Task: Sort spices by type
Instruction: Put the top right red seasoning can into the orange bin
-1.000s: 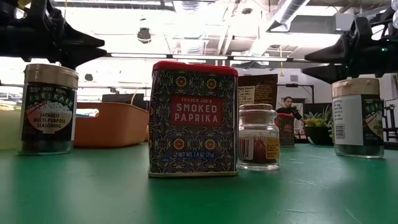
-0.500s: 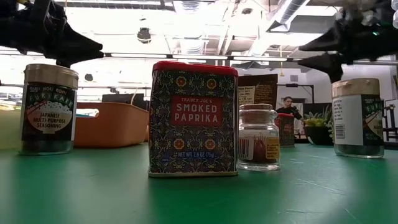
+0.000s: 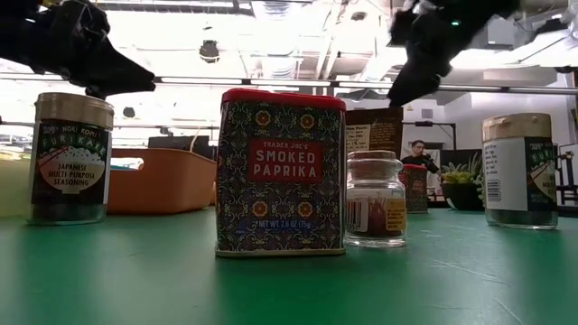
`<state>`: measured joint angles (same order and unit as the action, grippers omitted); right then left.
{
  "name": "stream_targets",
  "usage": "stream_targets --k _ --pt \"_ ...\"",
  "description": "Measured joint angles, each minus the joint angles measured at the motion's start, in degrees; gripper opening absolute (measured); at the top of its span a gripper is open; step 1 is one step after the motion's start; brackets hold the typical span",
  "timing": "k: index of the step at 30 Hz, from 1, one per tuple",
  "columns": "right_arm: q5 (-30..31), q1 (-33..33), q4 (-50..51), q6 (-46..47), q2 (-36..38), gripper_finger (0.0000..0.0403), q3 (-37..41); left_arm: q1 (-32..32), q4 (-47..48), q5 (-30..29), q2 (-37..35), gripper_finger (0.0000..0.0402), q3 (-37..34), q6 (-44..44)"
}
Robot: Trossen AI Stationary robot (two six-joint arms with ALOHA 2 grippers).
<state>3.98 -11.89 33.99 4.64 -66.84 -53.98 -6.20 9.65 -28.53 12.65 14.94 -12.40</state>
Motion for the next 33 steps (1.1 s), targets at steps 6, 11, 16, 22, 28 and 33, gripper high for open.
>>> stream_targets --k 6,11,16,22,28,33 --pt "1.1 -0.7 16.5 -6.3 -13.1 0.0259 -14.1 0.0 0.0 1.0 0.9 0.0146 0.0 0.4" --pt "2.3 -0.6 23.3 -8.3 -19.8 0.0267 -20.7 -0.2 0.0 1.3 0.8 0.0176 0.0 0.1" --pt "7.3 0.6 25.6 -11.2 -22.6 0.0265 -23.4 -0.9 0.0 1.2 0.8 0.0193 0.0 -0.2" --pt "17.7 2.6 26.0 -21.2 -22.5 0.0265 -23.6 -1.4 0.3 1.2 0.8 0.02 0.0 -0.3" --pt "17.9 2.7 25.8 -24.8 -22.5 0.0265 -23.6 -1.4 0.3 1.2 0.8 0.02 0.0 -1.0" --pt "15.6 0.8 26.0 -26.2 -24.3 0.0268 -23.6 -1.4 0.4 1.5 0.8 0.02 0.0 -1.8"
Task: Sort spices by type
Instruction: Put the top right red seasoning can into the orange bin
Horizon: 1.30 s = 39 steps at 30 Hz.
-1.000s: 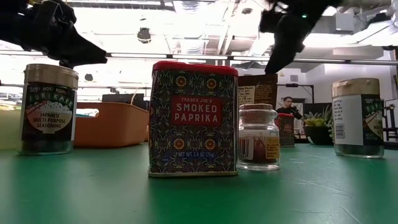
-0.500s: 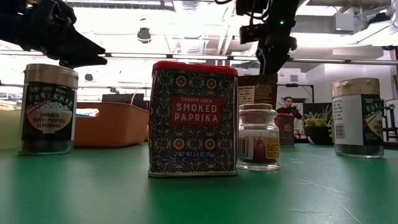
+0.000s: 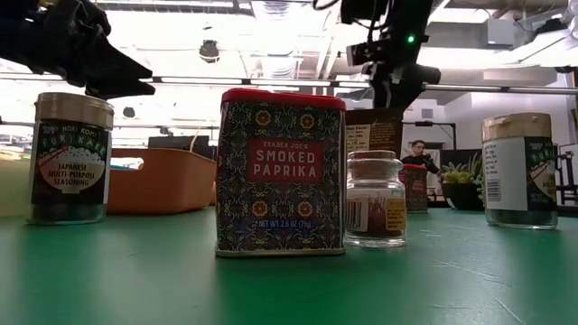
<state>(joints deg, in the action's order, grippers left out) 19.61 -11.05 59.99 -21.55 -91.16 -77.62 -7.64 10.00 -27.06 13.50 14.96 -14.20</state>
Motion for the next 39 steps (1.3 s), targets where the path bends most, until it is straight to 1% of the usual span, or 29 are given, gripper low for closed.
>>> stream_targets --k 4,8,11,14,17,20,24,27,29,33,37,39 --pt "-0.5 -0.5 1.0 -5.2 -3.1 0.0286 0.0 0.0 0.2 0.2 0.0 0.02 0.0 0.7" --pt "3.0 0.0 1.5 -8.8 -6.6 0.0321 0.0 0.0 2.5 1.3 0.0 0.02 0.0 0.9" --pt "4.4 0.0 5.4 -9.2 -9.8 0.0354 -1.7 0.0 3.8 1.3 0.0 0.02 0.0 0.9" --pt "4.5 -0.5 10.6 -6.8 -13.1 0.0378 -4.1 0.0 3.8 1.3 0.0 0.02 0.0 1.0" --pt "4.5 -1.2 16.1 -5.6 -16.2 0.0388 -5.7 0.0 3.8 1.3 0.0 0.02 0.0 1.5" --pt "4.5 -2.5 17.3 -5.8 -17.9 0.0388 -5.5 0.0 4.3 1.3 0.0 0.0199 0.0 1.5" --pt "5.4 -4.5 17.6 -6.7 -19.6 0.0374 -5.0 0.0 5.8 1.3 0.0 0.0199 0.0 1.2" --pt "5.5 -5.6 17.2 -6.0 -19.7 0.0353 -5.0 0.0 9.8 1.3 0.0 0.0199 1.9 0.7" --pt "5.6 -6.1 16.4 -5.9 -19.7 0.0331 -5.0 0.0 13.5 1.2 0.0 0.0199 4.9 -1.1" --pt "5.3 -7.0 16.0 -5.9 -19.6 0.0275 -5.0 0.0 15.5 2.1 -0.4 0.0199 8.3 -3.0" --pt "5.3 -6.8 15.1 -5.8 -19.5 0.0225 -5.0 -0.1 16.2 4.8 -0.4 0.0199 8.3 -5.5" --pt "5.8 -5.9 15.1 -4.8 -19.5 0.02 -5.0 -0.1 16.6 5.1 -0.4 0.0199 7.7 -6.4"
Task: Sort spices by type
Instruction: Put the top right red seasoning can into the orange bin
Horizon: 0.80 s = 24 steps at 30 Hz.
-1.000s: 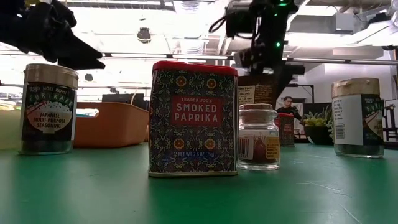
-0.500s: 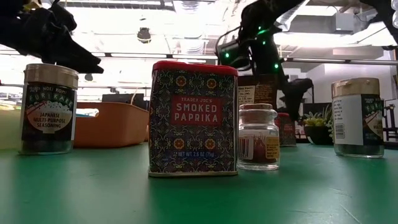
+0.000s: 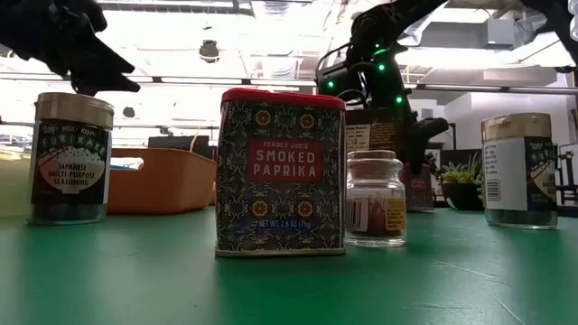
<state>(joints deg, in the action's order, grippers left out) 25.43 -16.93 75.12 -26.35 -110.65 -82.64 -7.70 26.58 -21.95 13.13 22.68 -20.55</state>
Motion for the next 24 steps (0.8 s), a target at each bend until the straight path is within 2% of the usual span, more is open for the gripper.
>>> stream_targets --k 3,7,18,24 --pt "0.1 2.0 0.2 1.7 0.0 0.0173 0.0 0.0 -0.2 0.1 0.0 0.0199 -0.4 -0.3" --pt "-0.5 4.9 1.6 4.7 -0.1 0.0167 -1.0 0.0 -0.4 0.1 0.0 0.0199 -0.4 -0.3" --pt "-1.6 11.6 0.4 11.3 -0.2 0.0253 -5.1 0.0 -0.4 0.2 0.0 0.0199 -0.4 -0.3" --pt "-0.4 13.8 2.0 13.2 -0.2 0.0265 -6.5 0.0 -0.4 0.7 0.0 0.0199 -0.4 -0.6"
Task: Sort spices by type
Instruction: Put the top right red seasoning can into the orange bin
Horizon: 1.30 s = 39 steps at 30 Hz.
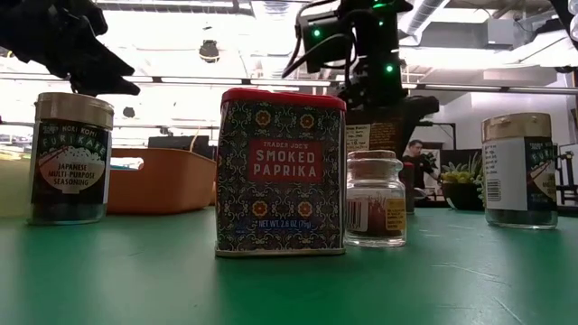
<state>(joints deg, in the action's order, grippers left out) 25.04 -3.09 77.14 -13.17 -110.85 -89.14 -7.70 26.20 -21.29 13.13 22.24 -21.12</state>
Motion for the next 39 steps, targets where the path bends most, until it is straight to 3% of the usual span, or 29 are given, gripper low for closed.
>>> stream_targets --k 3,8,20,39 --pt "0.0 -0.4 2.1 1.1 0.0 0.0265 -1.1 0.0 0.0 0.1 0.0 0.0199 0.0 0.0" --pt "-5.9 -4.2 2.4 0.6 0.0 0.0266 -1.5 0.0 0.0 0.1 0.0 0.0199 0.0 -0.1" --pt "-13.2 -11.2 4.7 -1.6 0.0 0.0266 -1.5 0.0 0.1 3.1 0.0 0.0199 0.0 -0.5" --pt "-13.0 -10.8 0.2 -4.5 0.0 0.0266 -1.5 0.0 0.0 3.0 0.0 0.0199 0.0 -0.2"
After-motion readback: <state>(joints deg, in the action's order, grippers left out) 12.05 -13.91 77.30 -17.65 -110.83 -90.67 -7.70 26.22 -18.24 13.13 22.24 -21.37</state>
